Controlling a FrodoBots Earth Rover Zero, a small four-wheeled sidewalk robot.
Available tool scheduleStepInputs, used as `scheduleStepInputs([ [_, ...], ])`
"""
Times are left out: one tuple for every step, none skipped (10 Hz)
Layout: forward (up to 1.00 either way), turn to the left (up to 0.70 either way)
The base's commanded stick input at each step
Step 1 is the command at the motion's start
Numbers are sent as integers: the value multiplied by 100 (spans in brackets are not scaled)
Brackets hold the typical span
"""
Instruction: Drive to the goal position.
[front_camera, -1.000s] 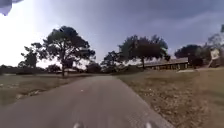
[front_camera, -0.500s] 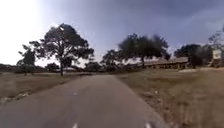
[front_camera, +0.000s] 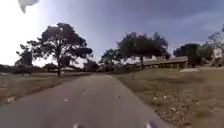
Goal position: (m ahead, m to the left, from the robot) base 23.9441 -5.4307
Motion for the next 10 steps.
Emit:
scheduleStepInputs([
  [100, 40],
  [100, 40],
  [100, 3],
  [100, 1],
  [100, 0],
  [100, 0],
  [100, 0],
  [100, 0],
  [100, 0],
  [100, 0],
])
